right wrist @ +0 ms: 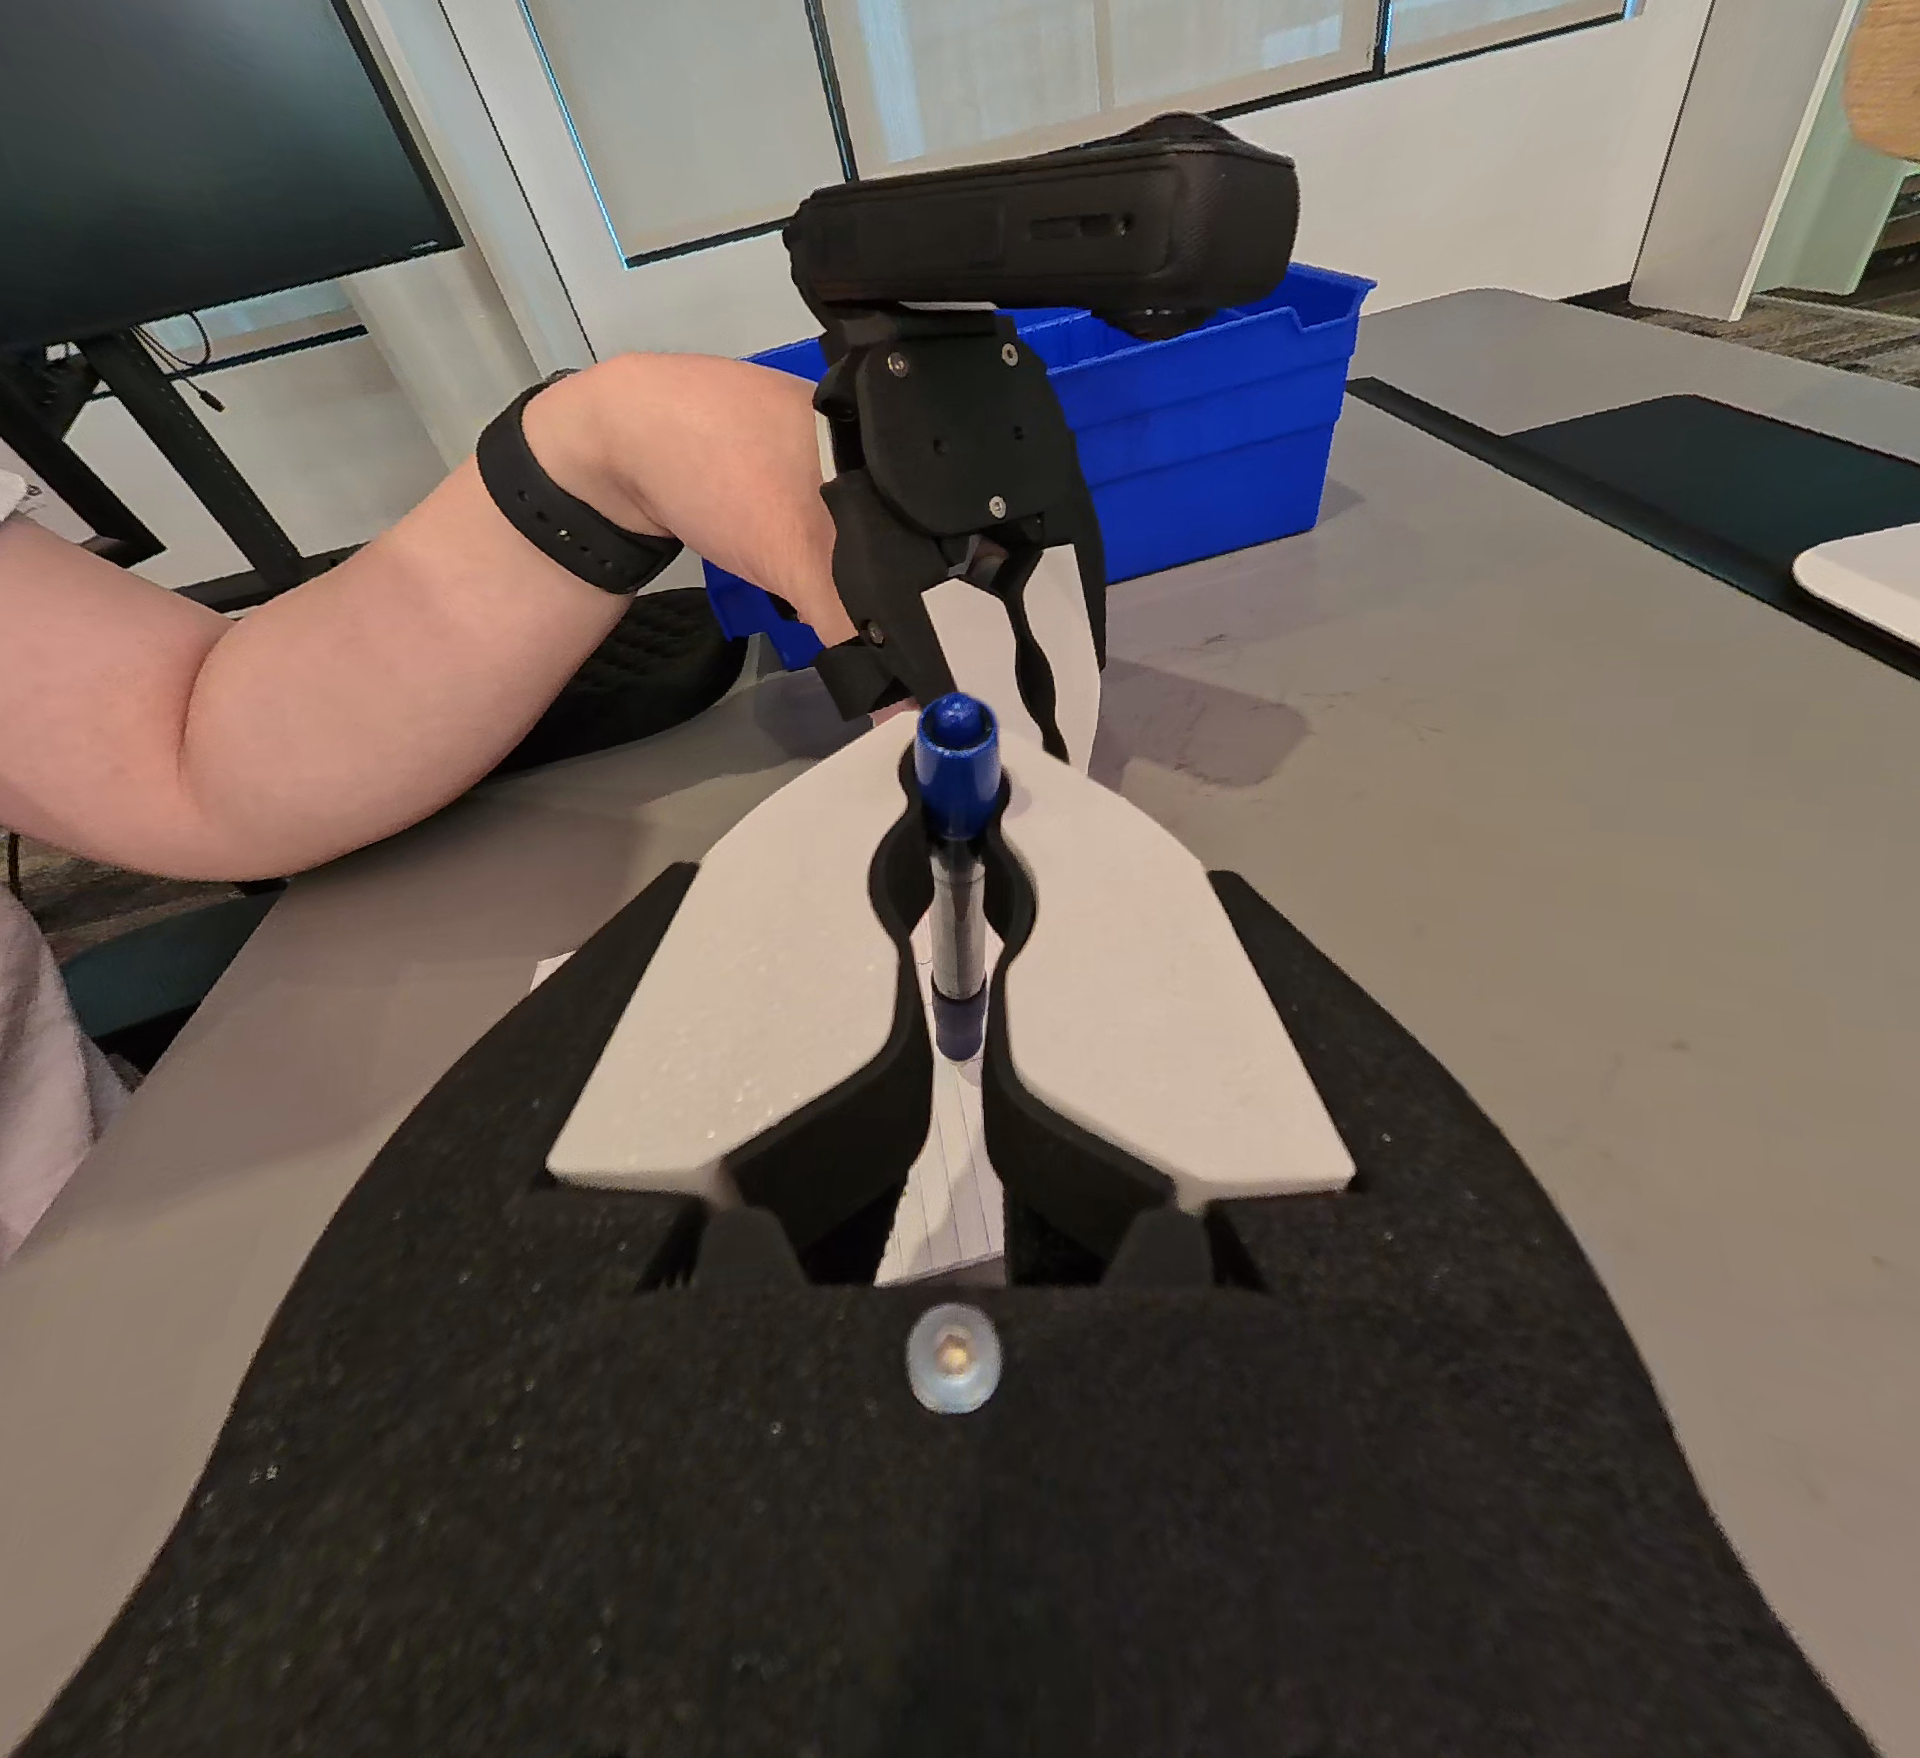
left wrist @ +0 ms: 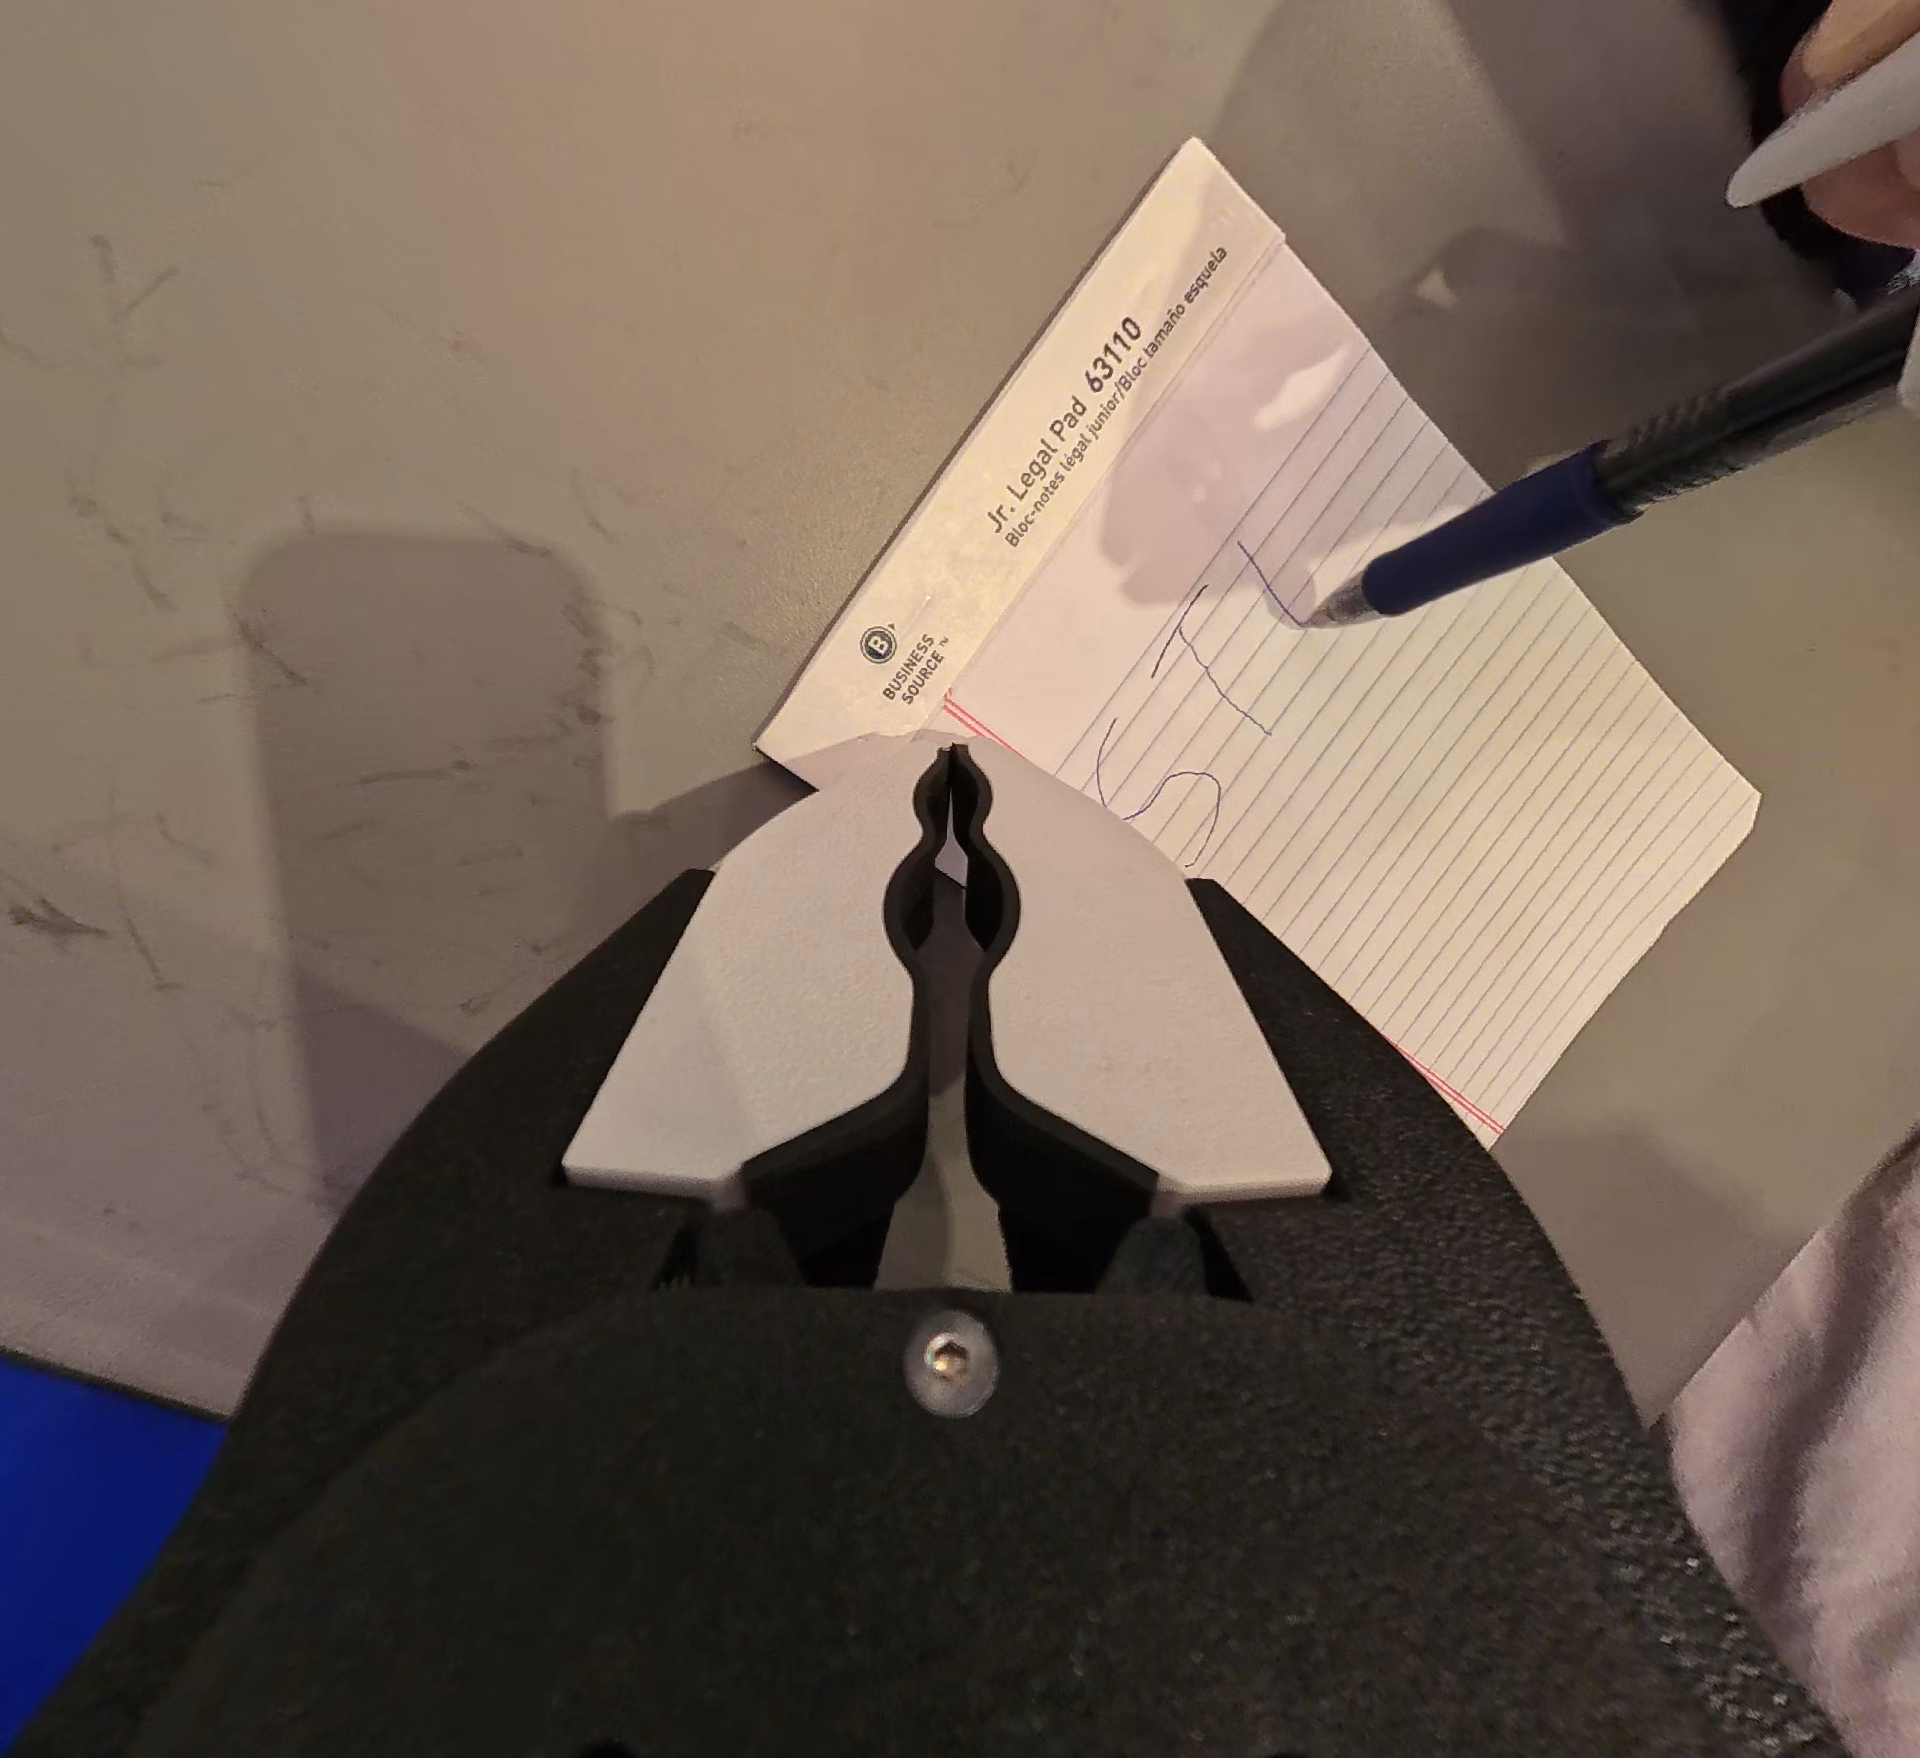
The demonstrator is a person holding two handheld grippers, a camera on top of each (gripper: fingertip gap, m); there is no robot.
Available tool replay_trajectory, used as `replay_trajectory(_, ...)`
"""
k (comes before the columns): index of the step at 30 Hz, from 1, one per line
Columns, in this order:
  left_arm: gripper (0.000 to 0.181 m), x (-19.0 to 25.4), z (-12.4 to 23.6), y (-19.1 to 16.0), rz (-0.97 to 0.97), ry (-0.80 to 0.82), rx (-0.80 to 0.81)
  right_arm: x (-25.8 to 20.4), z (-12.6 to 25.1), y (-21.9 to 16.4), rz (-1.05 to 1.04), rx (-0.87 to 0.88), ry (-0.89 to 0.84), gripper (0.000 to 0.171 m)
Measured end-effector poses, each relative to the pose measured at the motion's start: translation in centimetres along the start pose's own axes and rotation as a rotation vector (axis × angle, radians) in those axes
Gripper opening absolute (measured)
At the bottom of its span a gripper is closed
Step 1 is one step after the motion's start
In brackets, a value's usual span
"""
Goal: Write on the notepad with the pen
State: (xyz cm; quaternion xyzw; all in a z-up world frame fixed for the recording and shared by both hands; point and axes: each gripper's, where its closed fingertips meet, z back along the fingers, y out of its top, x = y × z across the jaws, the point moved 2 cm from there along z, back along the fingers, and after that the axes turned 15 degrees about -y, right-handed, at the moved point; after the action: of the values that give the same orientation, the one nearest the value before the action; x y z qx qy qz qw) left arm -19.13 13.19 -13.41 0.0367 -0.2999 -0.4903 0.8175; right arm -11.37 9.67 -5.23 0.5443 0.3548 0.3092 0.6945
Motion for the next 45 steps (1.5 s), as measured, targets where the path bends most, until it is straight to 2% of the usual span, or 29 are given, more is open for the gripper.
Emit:
replay_trajectory(24,0.0,0.0,0.0,0.0,-0.002,0.003,-0.002,0.2,0.7,-0.3,-0.022,-0.076,0.046,0.005)
replay_trajectory(45,0.0,0.0,0.0,0.0,-0.006,0.012,-0.008,1.9,1.0,-0.1,-0.035,-0.06,-0.004,0.004)
